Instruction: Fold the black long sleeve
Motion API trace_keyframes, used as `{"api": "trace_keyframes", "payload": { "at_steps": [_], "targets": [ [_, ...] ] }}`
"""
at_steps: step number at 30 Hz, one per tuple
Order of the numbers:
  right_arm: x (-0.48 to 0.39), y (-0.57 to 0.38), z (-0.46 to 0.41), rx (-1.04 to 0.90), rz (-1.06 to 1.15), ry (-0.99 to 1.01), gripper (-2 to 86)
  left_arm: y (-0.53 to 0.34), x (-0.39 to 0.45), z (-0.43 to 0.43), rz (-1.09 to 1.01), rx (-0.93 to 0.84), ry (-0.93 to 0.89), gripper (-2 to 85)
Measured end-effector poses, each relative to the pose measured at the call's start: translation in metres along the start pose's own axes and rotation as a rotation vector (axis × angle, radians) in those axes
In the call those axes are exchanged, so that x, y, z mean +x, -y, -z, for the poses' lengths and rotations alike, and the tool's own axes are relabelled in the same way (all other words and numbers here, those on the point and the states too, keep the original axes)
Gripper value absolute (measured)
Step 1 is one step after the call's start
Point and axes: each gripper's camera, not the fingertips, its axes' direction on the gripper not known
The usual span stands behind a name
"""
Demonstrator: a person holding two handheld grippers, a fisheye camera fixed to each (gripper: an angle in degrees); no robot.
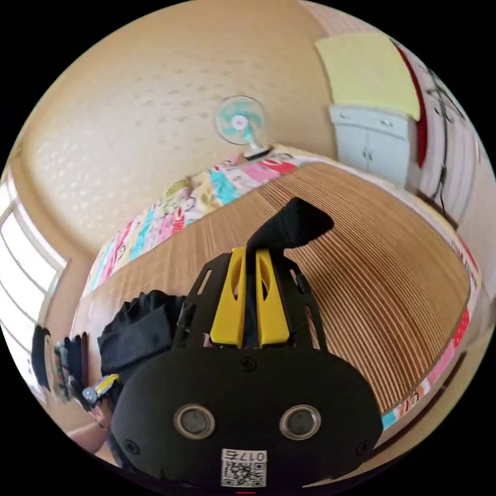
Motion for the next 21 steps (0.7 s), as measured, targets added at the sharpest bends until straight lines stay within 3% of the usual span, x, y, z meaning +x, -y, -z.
{"api": "trace_keyframes", "payload": {
  "at_steps": [2, 6, 9, 10, 13, 17, 21],
  "targets": [
    [-0.144, -0.029, 0.014, 0.080, 0.317, 0.100, 3.7, 0.000, -0.004, 0.000, 0.007, -0.002, -0.017, -1.0],
    [-0.328, -0.134, 0.015, 0.053, 0.708, 0.345, 4.2, -0.001, -0.005, 0.001, 0.004, -0.002, -0.005, -1.0],
    [-0.425, -0.240, -0.036, -0.104, 0.889, 0.438, 4.7, -0.002, -0.003, 0.002, -0.006, 0.000, 0.019, -1.0],
    [-0.448, -0.277, -0.075, -0.248, 0.901, 0.433, 4.8, -0.002, -0.004, 0.002, -0.007, 0.001, 0.021, -1.0],
    [-0.468, -0.352, -0.177, -0.644, 0.940, 0.414, 4.6, -0.002, -0.010, 0.002, 0.002, 0.001, 0.004, -1.0],
    [-0.426, -0.333, -0.178, -0.587, 0.763, 0.637, 3.8, -0.003, -0.019, 0.003, 0.012, 0.008, -0.021, -1.0],
    [-0.402, -0.300, -0.142, -0.314, 0.684, 0.692, 4.3, -0.003, -0.029, 0.004, 0.027, 0.012, -0.056, -1.0]
  ]
}}
